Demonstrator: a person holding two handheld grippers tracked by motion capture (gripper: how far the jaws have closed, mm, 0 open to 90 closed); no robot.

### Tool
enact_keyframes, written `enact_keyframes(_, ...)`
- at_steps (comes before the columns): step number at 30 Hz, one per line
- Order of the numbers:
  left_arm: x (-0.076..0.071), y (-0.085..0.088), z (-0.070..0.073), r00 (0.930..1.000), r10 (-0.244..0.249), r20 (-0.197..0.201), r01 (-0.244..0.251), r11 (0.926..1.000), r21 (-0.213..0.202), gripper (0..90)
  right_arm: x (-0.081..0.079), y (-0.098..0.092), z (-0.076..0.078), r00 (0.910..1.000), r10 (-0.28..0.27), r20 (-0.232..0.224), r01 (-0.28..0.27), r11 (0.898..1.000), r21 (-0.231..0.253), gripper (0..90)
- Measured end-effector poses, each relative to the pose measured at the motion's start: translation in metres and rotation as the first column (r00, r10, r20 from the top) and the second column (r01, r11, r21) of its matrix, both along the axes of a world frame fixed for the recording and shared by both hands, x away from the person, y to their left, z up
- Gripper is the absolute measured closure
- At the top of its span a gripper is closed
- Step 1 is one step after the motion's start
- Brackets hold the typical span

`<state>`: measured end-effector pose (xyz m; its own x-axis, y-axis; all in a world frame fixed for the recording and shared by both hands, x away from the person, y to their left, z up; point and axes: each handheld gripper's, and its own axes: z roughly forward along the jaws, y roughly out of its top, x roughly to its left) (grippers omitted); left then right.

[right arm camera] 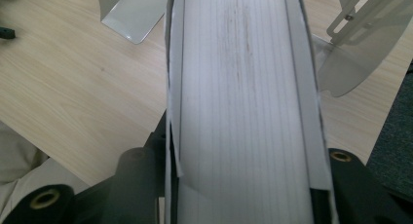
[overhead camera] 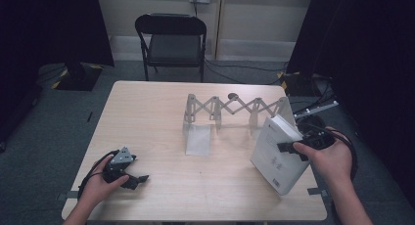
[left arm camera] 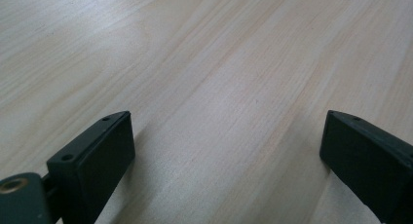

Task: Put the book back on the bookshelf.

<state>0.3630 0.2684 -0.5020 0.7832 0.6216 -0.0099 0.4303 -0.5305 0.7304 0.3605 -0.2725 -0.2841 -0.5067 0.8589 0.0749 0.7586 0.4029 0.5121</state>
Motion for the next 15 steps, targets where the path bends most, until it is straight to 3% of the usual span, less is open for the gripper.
enact_keyframes(15,0.0,0.0001,0.0,1.0,-0.002,0.0,0.002,1.0,0.0,5.4,0.0084,-0.0021,-0.0029,0.9977,-0.068,-0.004,0.067,0.998,-0.019,53.5)
